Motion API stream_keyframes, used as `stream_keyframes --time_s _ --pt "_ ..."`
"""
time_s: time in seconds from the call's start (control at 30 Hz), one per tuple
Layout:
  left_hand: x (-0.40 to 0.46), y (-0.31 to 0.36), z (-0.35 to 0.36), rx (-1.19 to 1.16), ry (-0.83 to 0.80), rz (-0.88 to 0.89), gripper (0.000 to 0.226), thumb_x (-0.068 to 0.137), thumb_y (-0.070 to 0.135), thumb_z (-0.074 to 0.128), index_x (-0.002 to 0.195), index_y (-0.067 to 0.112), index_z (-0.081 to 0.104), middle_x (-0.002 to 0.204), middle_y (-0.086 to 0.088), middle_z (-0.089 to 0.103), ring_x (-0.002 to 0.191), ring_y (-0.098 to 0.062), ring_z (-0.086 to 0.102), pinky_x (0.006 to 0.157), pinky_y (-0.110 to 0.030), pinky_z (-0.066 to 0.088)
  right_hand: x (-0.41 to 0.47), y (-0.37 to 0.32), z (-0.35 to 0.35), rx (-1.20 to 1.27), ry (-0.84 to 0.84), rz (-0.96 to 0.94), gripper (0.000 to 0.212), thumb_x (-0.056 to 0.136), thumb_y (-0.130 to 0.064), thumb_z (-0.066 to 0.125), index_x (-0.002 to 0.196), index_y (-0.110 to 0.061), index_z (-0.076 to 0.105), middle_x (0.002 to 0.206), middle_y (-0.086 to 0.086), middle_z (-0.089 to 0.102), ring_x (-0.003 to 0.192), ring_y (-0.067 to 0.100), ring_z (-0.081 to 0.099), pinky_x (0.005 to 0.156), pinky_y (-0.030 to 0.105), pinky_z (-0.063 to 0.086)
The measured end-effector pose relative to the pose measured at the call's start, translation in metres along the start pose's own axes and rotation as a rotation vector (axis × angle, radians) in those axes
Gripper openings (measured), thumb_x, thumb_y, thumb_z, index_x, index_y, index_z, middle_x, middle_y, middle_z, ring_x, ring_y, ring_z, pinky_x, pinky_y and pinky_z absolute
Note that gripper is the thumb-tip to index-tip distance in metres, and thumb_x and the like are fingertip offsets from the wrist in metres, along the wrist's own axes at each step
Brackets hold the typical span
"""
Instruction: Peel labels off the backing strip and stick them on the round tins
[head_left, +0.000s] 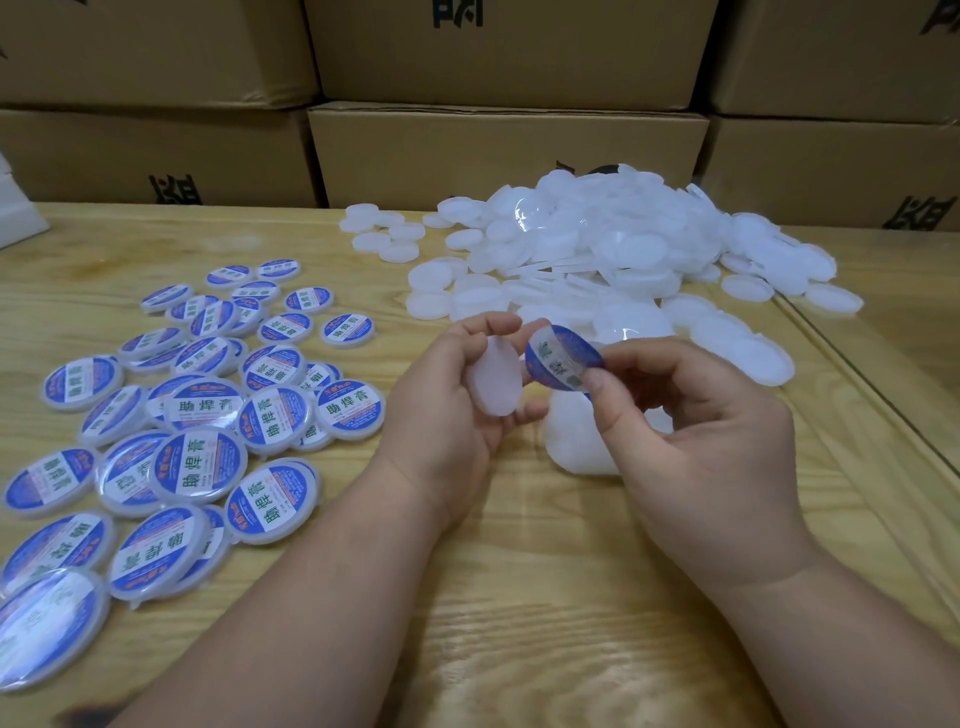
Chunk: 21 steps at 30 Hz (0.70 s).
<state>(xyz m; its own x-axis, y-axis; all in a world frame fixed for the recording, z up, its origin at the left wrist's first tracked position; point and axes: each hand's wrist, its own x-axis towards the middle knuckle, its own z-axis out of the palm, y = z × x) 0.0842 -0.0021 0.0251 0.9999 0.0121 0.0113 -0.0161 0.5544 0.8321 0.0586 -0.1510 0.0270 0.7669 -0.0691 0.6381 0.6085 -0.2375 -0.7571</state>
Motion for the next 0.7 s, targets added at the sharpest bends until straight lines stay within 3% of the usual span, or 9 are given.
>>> stream_keyframes --time_s 0.07,0.1,0.13,0.2,0.3,0.4,0.53,0.7 --pt "0.001 0.001 0.001 -0.032 -0.005 -0.021 0.032 0.106 0.017 0.032 0.11 0.012 0.063 0.123 -0.011 0.073 0.114 -0.036 0.068 0.083 -0.046 0.057 -0.001 -0.004 0.001 0.192 -0.034 0.126 0.036 0.081 -0.014 0.075 0.103 -0.039 0.064 0.082 -0.005 0.073 0.071 0.009 0.064 0.07 0.019 0.052" --pt "0.0 0.002 0.002 -0.024 -0.015 -0.024 0.031 0.106 0.02 0.033 0.112 0.013 0.063 0.123 -0.009 0.073 0.111 -0.035 0.07 0.08 -0.044 0.059 -0.001 -0.004 0.001 0.266 -0.056 0.18 0.042 0.08 -0.013 0.076 0.109 -0.04 0.06 0.081 -0.002 0.074 0.072 0.011 0.065 0.07 0.019 0.052" --pt "-0.001 0.003 0.003 -0.001 -0.029 -0.027 0.031 0.107 0.023 0.034 0.111 0.014 0.063 0.12 -0.008 0.074 0.101 -0.033 0.072 0.068 -0.038 0.059 -0.001 -0.004 0.001 0.308 -0.074 0.221 0.048 0.08 -0.011 0.077 0.113 -0.04 0.057 0.081 0.0 0.075 0.073 0.014 0.065 0.07 0.019 0.053" --pt "-0.005 0.003 0.003 0.048 -0.062 -0.034 0.03 0.103 0.027 0.035 0.1 0.016 0.063 0.11 -0.014 0.076 0.078 -0.029 0.072 0.043 -0.024 0.045 -0.001 -0.004 0.002 0.336 -0.11 0.274 0.054 0.083 -0.005 0.079 0.118 -0.038 0.054 0.08 0.004 0.075 0.075 0.024 0.067 0.075 0.025 0.058" --pt "-0.01 0.0 0.002 0.094 -0.115 0.001 0.034 0.086 0.03 0.036 0.088 0.013 0.065 0.104 -0.026 0.074 0.079 -0.037 0.069 0.035 -0.02 0.032 -0.002 -0.003 0.004 0.346 -0.151 0.334 0.055 0.085 0.0 0.077 0.12 -0.035 0.052 0.079 0.007 0.074 0.088 0.044 0.063 0.087 0.035 0.059" --pt "-0.01 -0.001 0.001 0.108 -0.159 0.023 0.038 0.079 0.032 0.034 0.083 0.016 0.069 0.103 -0.027 0.074 0.083 -0.042 0.068 0.034 -0.021 0.033 -0.003 0.0 0.005 0.317 -0.175 0.371 0.053 0.086 0.003 0.075 0.119 -0.032 0.052 0.079 0.009 0.075 0.089 0.035 0.062 0.086 0.024 0.056" --pt "-0.009 -0.003 0.0 0.106 -0.205 0.031 0.036 0.076 0.027 0.035 0.079 0.016 0.069 0.1 -0.025 0.074 0.073 -0.037 0.068 0.034 -0.02 0.033 -0.002 0.002 0.006 0.295 -0.187 0.388 0.05 0.086 0.002 0.075 0.118 -0.03 0.053 0.078 0.007 0.075 0.08 0.007 0.063 0.081 0.02 0.057" --pt "-0.008 -0.004 0.0 0.209 -0.191 0.092 0.036 0.072 0.022 0.036 0.076 0.024 0.071 0.094 -0.017 0.077 0.07 -0.035 0.066 0.036 -0.021 0.036 -0.002 0.003 0.005 0.282 -0.194 0.381 0.049 0.087 0.002 0.075 0.117 -0.03 0.054 0.078 0.009 0.075 0.08 0.001 0.065 0.079 0.019 0.056"
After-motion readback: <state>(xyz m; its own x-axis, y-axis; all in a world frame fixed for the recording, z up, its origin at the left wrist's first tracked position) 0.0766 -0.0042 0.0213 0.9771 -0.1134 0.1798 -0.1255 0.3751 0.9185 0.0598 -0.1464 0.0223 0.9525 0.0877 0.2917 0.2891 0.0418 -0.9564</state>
